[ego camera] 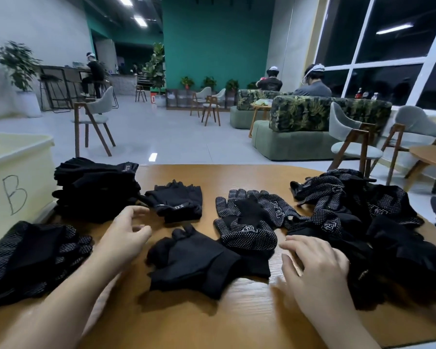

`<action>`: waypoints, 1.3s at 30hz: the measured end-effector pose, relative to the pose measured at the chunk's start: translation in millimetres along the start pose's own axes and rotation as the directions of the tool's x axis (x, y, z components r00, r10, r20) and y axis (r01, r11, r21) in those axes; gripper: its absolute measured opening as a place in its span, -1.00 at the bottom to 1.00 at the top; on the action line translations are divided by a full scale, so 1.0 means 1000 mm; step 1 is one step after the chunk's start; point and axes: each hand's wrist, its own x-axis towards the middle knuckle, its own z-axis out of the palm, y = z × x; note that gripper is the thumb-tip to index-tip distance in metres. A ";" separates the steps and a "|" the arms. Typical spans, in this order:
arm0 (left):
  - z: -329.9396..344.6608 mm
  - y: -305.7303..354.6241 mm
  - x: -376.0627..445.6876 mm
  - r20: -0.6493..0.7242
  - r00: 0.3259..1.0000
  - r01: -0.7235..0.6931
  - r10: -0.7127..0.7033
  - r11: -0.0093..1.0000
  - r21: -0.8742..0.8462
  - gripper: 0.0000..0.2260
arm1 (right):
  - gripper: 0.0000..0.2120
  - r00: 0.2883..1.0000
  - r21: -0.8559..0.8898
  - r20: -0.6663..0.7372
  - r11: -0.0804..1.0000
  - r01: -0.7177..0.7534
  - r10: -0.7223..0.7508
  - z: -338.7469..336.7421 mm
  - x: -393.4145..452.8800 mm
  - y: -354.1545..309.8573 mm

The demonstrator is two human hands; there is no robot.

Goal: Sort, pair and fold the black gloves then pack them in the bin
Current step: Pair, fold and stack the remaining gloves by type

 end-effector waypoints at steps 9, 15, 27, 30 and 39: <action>0.031 0.004 -0.050 0.437 0.767 -0.625 0.470 0.699 0.347 -0.37 | -0.55 0.814 0.046 0.575 0.996 0.071 -0.085 0.021 0.006 -0.030; 0.009 -0.016 -0.038 0.408 0.817 -0.551 0.408 0.761 0.342 -0.68 | -0.71 0.876 -0.083 0.481 0.997 0.002 0.038 0.019 0.008 -0.026; -0.008 -0.032 -0.034 0.085 0.982 -0.187 0.168 0.926 0.328 -0.44 | -0.63 0.841 0.155 0.471 0.964 0.218 -0.266 0.078 0.085 -0.097; -0.006 -0.038 -0.031 0.016 0.991 -0.131 0.133 0.939 0.317 -0.41 | -0.51 0.775 0.218 0.565 0.957 0.191 -0.283 0.110 0.105 -0.110; -0.008 -0.034 -0.026 -0.156 0.985 -0.074 0.071 0.997 -0.010 -0.61 | -0.70 0.750 0.043 0.592 0.941 0.334 -0.294 0.145 0.115 -0.124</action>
